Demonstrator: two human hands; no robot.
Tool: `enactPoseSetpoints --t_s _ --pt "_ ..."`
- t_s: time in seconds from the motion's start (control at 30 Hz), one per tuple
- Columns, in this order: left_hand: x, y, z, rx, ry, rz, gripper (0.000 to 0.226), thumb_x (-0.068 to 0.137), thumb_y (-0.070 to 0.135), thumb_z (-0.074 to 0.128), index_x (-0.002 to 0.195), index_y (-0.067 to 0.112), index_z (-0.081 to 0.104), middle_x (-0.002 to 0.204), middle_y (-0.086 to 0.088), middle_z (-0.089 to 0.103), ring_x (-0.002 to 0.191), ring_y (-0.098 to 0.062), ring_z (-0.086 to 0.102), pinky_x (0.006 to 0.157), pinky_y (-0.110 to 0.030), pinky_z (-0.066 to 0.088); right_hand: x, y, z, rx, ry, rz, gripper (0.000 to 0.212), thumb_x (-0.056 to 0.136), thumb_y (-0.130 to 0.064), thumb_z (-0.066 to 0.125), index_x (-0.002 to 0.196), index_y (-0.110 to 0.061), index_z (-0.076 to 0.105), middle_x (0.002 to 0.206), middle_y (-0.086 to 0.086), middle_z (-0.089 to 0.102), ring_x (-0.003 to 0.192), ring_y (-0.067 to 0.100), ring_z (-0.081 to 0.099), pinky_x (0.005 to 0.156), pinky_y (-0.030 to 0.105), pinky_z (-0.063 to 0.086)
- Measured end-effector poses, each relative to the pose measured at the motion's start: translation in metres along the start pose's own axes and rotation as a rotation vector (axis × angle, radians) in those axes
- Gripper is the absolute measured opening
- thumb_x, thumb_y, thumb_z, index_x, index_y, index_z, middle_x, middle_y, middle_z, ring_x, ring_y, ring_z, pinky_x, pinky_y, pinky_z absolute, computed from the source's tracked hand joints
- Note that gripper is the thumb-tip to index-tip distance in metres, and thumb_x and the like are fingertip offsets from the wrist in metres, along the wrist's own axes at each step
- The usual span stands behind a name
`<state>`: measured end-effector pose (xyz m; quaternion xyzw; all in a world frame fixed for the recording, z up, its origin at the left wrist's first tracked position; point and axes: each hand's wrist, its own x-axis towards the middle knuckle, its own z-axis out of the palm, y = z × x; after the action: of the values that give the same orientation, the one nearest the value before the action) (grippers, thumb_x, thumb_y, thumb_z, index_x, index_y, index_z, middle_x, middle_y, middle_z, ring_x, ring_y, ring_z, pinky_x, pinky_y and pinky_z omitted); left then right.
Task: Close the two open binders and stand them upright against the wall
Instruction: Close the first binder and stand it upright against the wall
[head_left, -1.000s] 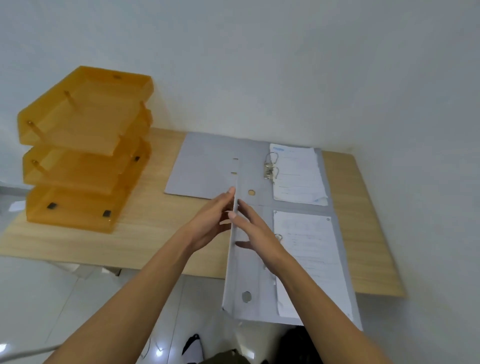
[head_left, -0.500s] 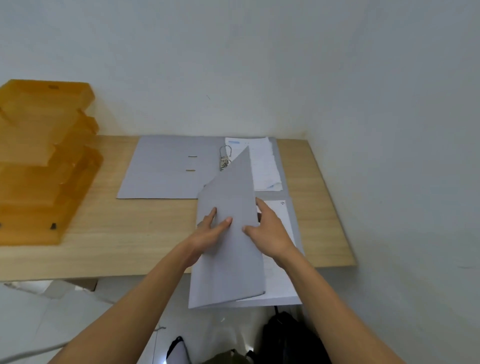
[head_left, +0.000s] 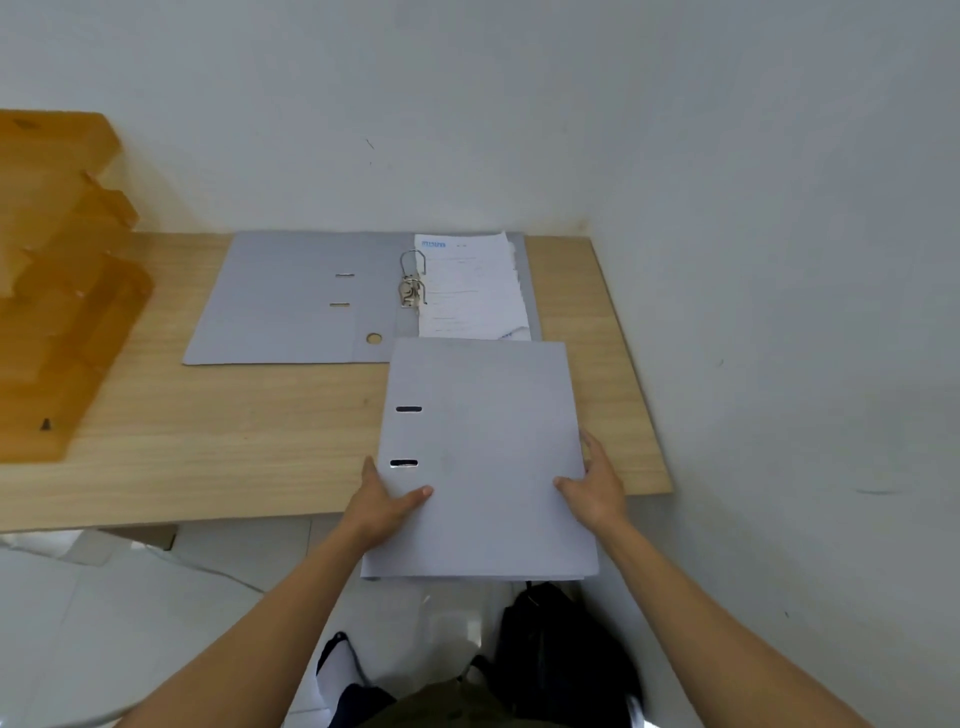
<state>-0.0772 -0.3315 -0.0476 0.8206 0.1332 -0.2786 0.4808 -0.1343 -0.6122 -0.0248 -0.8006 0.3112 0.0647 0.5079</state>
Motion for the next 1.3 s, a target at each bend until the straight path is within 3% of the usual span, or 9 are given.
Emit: enactPoseSetpoints --t_s 0.23,0.47,0.63,0.77,0.87,0.97,1.03,1.13,1.3 --pt "-0.005 -0.002 0.005 0.028 0.047 -0.058 0.089 0.084 0.032 0.081 0.152 0.007 0.03 0.15 -0.015 0.051 0.133 -0.035 0.054 0.104 -0.04 0.045 0.001 0.01 0.031 -0.437 -0.146 -0.168 0.083 0.086 -0.024 0.068 0.158 -0.027 0.025 0.17 0.004 0.002 0.155 0.031 0.006 0.125 0.04 0.013" --pt "-0.007 0.001 0.011 0.009 0.081 -0.065 0.079 0.085 0.024 0.08 0.149 0.006 0.037 0.148 -0.015 0.053 0.132 -0.034 0.054 0.107 -0.043 0.046 0.005 0.011 0.052 -0.407 -0.51 -0.102 0.078 0.096 -0.034 0.06 0.16 -0.023 0.017 0.17 0.002 -0.007 0.157 0.025 -0.008 0.125 0.039 0.004" --pt "-0.002 0.004 0.01 -0.186 0.079 -0.146 0.063 0.082 0.02 0.082 0.137 0.004 0.056 0.132 -0.016 0.067 0.113 -0.034 0.067 0.097 -0.045 0.054 0.006 0.007 0.052 -0.331 -0.518 -0.06 0.074 0.097 -0.033 0.057 0.16 -0.023 0.02 0.171 0.0 -0.007 0.156 0.023 -0.011 0.124 0.041 0.004" --pt "-0.001 0.012 0.005 -0.389 0.011 -0.282 0.054 0.08 0.047 0.079 0.121 0.014 0.068 0.119 -0.008 0.074 0.098 -0.025 0.071 0.074 -0.035 0.054 0.001 -0.002 0.054 -0.294 -0.551 -0.021 0.074 0.097 -0.038 0.056 0.159 -0.026 0.019 0.17 -0.001 -0.009 0.155 0.027 -0.016 0.125 0.047 0.004" --pt "-0.008 0.012 0.006 -0.446 -0.087 -0.372 0.068 0.07 0.074 0.07 0.108 0.018 0.071 0.106 -0.006 0.076 0.096 -0.024 0.071 0.076 -0.037 0.054 -0.004 -0.011 0.057 -0.285 -0.543 -0.021 0.074 0.096 -0.046 0.053 0.159 -0.032 0.017 0.17 -0.004 -0.011 0.154 0.03 -0.021 0.123 0.058 0.001" --pt "-0.015 0.01 0.017 -0.594 -0.152 -0.348 0.084 0.07 0.083 0.059 0.114 0.013 0.074 0.099 -0.008 0.078 0.092 -0.027 0.072 0.07 -0.036 0.058 -0.01 -0.02 0.059 -0.252 -0.501 -0.029 0.073 0.097 -0.057 0.044 0.159 -0.039 0.01 0.169 -0.006 -0.015 0.154 0.029 -0.022 0.121 0.061 -0.007" --pt "-0.02 0.019 0.023 -0.747 -0.28 -0.254 0.078 0.077 0.08 0.057 0.124 0.019 0.074 0.112 -0.009 0.079 0.101 -0.03 0.076 0.07 -0.036 0.063 -0.015 -0.026 0.058 -0.238 -0.445 -0.034 0.072 0.098 -0.061 0.035 0.159 -0.041 0.004 0.169 -0.005 -0.016 0.154 0.028 -0.02 0.118 0.061 -0.01" --pt "-0.026 0.043 0.025 -0.897 -0.475 -0.136 0.067 0.086 0.07 0.06 0.133 0.024 0.069 0.139 -0.012 0.067 0.126 -0.03 0.065 0.092 -0.044 0.059 -0.024 -0.035 0.057 -0.172 -0.347 -0.037 0.07 0.098 -0.066 0.024 0.158 -0.043 -0.002 0.17 -0.005 -0.014 0.155 0.025 -0.017 0.12 0.058 -0.011" --pt "-0.036 0.091 0.027 -0.804 -0.587 -0.066 0.056 0.087 0.064 0.064 0.126 0.026 0.073 0.137 -0.012 0.068 0.124 -0.03 0.067 0.09 -0.043 0.06 -0.041 -0.056 0.048 0.024 -0.182 -0.075 0.067 0.092 -0.075 0.012 0.154 -0.053 0.001 0.17 -0.01 -0.003 0.156 0.017 -0.008 0.122 0.053 -0.011"
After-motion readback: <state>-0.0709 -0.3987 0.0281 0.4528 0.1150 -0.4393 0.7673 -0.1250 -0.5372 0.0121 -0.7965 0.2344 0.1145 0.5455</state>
